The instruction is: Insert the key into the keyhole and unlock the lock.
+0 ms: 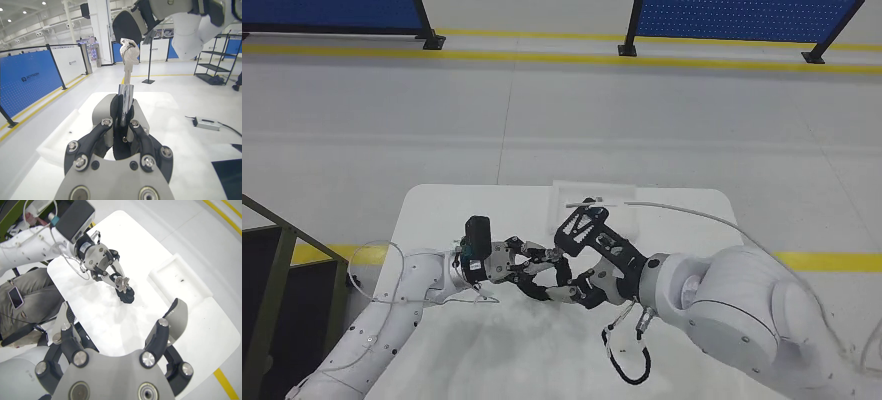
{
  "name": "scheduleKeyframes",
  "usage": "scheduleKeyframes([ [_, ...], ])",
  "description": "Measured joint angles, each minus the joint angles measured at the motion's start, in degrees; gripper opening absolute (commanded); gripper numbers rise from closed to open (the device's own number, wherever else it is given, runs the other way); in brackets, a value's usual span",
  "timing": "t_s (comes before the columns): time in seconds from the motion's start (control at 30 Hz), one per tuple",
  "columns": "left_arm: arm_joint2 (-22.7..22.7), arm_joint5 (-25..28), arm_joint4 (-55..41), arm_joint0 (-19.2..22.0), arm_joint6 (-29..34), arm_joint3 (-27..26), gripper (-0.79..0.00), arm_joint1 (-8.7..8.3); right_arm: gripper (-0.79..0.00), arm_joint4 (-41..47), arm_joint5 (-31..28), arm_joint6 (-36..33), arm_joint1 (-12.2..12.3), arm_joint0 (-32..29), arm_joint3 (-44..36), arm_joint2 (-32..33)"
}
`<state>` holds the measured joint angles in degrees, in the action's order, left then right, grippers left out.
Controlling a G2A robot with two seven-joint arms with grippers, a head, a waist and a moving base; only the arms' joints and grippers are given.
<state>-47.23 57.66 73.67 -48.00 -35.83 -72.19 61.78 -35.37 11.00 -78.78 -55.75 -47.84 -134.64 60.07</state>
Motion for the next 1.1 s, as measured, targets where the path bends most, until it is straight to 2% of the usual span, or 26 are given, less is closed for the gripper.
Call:
scheduleKeyframes([
  [0.17, 3.02, 0.35, -12.36, 0.60, 11.95, -1.83, -0.785, -0.23, 0.000, 5.01, -11.52, -1.52, 1.08, -3.27, 0.97, 4.33],
  [0.33, 6.79, 0.34, -29.34, 3.53, 27.54, -4.79, -0.785, -1.88, 0.000, 8.85, -21.16, -2.21, 2.04, -5.64, 2.51, 9.08],
  [0.5, 7.64, 0.34, -44.05, 6.41, 41.19, -7.94, -0.785, -3.86, 0.000, 8.89, -21.04, -2.15, 2.05, -5.64, 2.56, 9.02],
  [0.7, 7.85, 0.34, -54.77, 8.55, 53.17, -9.44, -0.785, -5.39, 0.000, 8.88, -21.06, -2.15, 2.05, -5.64, 2.55, 9.03],
  [0.87, 8.32, 0.34, -60.41, 9.35, 60.08, -8.30, -0.785, -5.91, 0.000, 7.87, -22.62, -1.62, 2.16, -6.10, 2.78, 8.72],
  [1.1, 8.96, 0.31, -64.23, 9.83, 65.64, -7.14, -0.785, -5.93, 0.000, 9.67, -32.41, 2.84, 2.54, -6.07, 7.30, 9.14],
])
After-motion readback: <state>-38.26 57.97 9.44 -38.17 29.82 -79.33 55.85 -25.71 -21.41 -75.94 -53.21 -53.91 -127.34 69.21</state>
